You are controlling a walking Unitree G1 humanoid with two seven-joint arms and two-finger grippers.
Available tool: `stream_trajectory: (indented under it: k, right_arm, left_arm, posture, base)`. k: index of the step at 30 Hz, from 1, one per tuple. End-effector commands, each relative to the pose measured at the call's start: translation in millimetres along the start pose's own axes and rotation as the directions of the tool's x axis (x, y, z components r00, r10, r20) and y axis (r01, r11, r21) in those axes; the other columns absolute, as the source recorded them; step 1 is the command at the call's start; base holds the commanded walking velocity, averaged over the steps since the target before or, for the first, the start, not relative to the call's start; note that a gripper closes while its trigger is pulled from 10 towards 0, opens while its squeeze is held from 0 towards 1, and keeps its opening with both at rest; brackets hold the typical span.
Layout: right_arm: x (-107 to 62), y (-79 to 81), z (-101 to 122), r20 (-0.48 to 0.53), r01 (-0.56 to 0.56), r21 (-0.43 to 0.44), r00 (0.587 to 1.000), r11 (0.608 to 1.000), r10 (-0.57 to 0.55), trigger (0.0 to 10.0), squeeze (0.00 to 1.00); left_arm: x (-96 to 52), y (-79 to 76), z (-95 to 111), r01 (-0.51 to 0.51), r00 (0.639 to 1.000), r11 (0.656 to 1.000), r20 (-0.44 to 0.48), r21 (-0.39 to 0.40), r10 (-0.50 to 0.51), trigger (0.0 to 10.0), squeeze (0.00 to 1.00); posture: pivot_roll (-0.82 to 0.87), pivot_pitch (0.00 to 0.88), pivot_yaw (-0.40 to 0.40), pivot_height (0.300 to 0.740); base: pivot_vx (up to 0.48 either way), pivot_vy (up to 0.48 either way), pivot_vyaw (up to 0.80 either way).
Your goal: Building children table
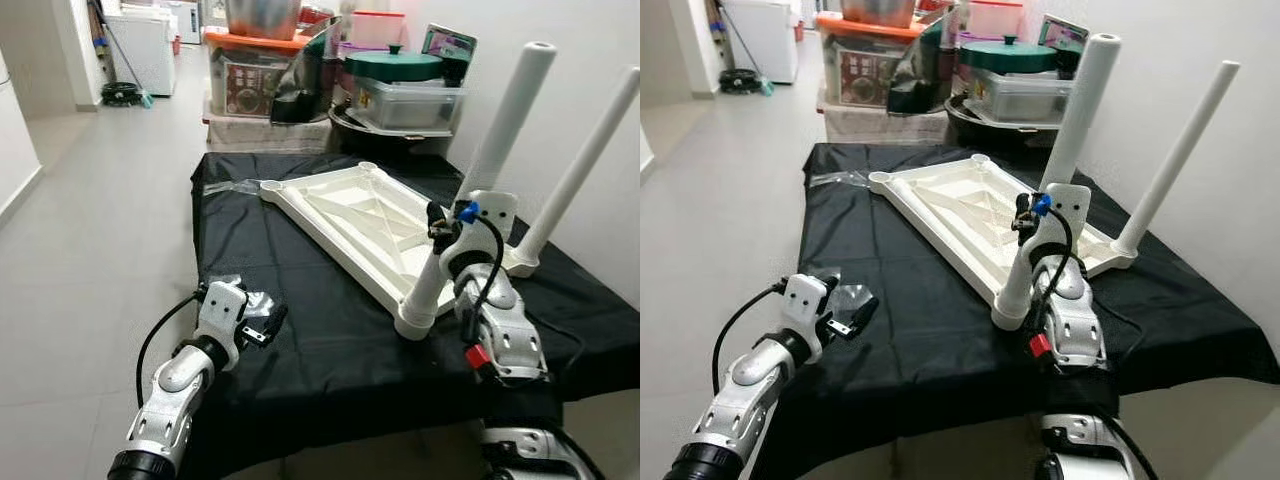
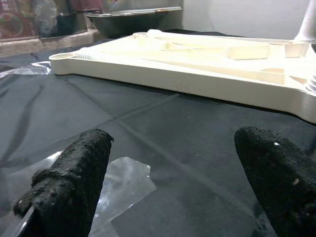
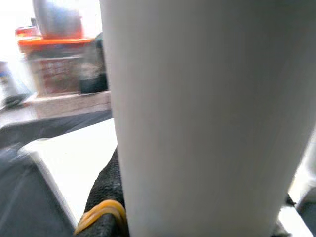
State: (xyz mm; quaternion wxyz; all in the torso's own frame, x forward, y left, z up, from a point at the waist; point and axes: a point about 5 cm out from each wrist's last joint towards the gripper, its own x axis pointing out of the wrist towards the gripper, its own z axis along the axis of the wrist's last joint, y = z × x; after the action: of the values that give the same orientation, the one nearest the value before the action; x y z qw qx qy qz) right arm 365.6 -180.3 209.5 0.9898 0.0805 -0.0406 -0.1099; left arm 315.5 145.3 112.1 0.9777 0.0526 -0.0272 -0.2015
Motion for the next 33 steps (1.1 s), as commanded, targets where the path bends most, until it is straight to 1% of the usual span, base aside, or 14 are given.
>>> stream_trajectory:
  k: [1,2,7,8,9,10,11,13,19,24,25,27,28,33]
  right_arm:
    - [-6.6,-4.8,-50,-0.227,0.115,-0.008,0.967,0.993,-0.114,0.0,0.0]
    - [-6.9,-3.6,-51,-0.232,0.154,-0.005,0.961,0.988,-0.151,0.0,0.0]
    - [-10.6,-0.7,-50,-0.226,0.212,-0.024,0.951,0.977,-0.212,0.0,0.0]
    - [-10.6,-0.7,-50,-0.226,0.212,-0.024,0.951,0.977,-0.212,0.0,0.0]
    - [-12.3,3.6,-50,-0.227,0.207,-0.038,0.951,0.978,-0.21,0.0,0.0]
    - [-13.3,11.2,-49,-0.224,0.176,-0.059,0.957,0.983,-0.185,0.0,0.0]
    - [-13.3,11.2,-49,-0.224,0.176,-0.059,0.957,0.983,-0.185,0.0,0.0]
    - [-14.3,21.9,-50,-0.235,0.14,-0.082,0.959,0.987,-0.155,0.0,0.0]
    - [-10.4,29.7,-52,-0.256,0.12,-0.117,0.955,0.986,-0.147,0.0,0.0]
    - [-9.4,31.0,-53,-0.271,0.119,-0.124,0.951,0.985,-0.149,0.0,0.0]
    - [-9.5,31.2,-53,-0.274,0.119,-0.124,0.95,0.985,-0.149,3.3,0.0]
    - [-9.5,31.2,-53,-0.274,0.119,-0.124,0.95,0.985,-0.149,3.3,0.0]
    - [-10.0,31.6,-54,-0.278,0.116,-0.121,0.949,0.986,-0.145,10.0,0.0]
    - [-11.0,31.8,-54,-0.28,0.107,-0.112,0.951,0.988,-0.135,10.0,0.0]
  left_arm:
    - [0.9,-6.4,-1,0.014,1.0,1.0,-0.006,-0.001,-0.014,10.0,0.0]
    - [1.3,-6.5,-1,0.013,1.0,1.0,-0.005,-0.002,-0.013,10.0,0.0]
    - [1.0,-3.2,0,0.0,1.0,1.0,-0.004,-0.003,0.0,10.0,0.0]
    - [1.0,-3.2,0,0.0,1.0,1.0,-0.004,-0.003,0.0,10.0,0.0]
    - [0.4,-2.5,0,-0.003,1.0,1.0,-0.005,-0.003,0.003,10.0,0.0]
    - [0.0,-2.5,-1,-0.003,1.0,1.0,-0.006,-0.003,0.003,10.0,0.0]
    - [0.0,-2.5,-1,-0.003,1.0,1.0,-0.006,-0.003,0.003,10.0,0.0]
    - [-0.3,-3.7,-2,-0.004,1.0,1.0,-0.008,-0.004,0.004,10.0,0.0]
    - [0.2,-4.9,-2,-0.007,1.0,1.0,-0.008,-0.008,0.007,10.0,0.0]
    - [-0.4,-4.6,-3,-0.009,1.0,1.0,-0.01,-0.008,0.009,10.0,0.0]
    - [-0.6,-4.7,-3,-0.009,1.0,1.0,-0.011,-0.008,0.009,10.0,0.0]
    - [-0.6,-4.7,-3,-0.009,1.0,1.0,-0.011,-0.008,0.009,10.0,0.0]
    - [-0.8,-4.7,-3,-0.01,1.0,1.0,-0.012,-0.008,0.01,10.0,0.0]
    - [-0.7,-4.6,-3,-0.01,1.0,1.0,-0.013,-0.007,0.01,10.0,0.0]
  posture:
    - [0.01,0.0,-0.104,0.74]
    - [0.01,0.0,-0.104,0.74]
    - [0.01,0.0,-0.112,0.74]
    - [0.01,0.0,-0.112,0.74]
    - [0.01,0.0,-0.116,0.74]
    - [0.01,0.0,-0.118,0.74]
    - [0.01,0.0,-0.118,0.74]
    - [0.01,0.0,-0.119,0.74]
    - [0.01,0.0,-0.126,0.74]
    - [0.01,0.0,-0.127,0.74]
    - [0.01,0.0,-0.127,0.74]
    - [0.01,0.0,-0.127,0.74]
    - [0.01,0.0,-0.127,0.74]
    - [0.01,0.0,-0.125,0.74]
  base:
    - [0.0,0.0,0.0]
    - [0.0,0.0,0.0]
    - [0.0,0.0,0.0]
    - [0.0,0.0,0.0]
    - [0.0,0.0,0.0]
    - [0.0,0.0,0.0]
    - [0.0,0.0,0.0]
    - [0.0,0.0,0.0]
    - [0.0,0.0,0.0]
    - [0.0,0.0,0.0]
    - [0.0,0.0,0.0]
    - [0.0,0.0,0.0]
    - [0.0,0.0,0.0]
    - [0.0,0.0,0.0]
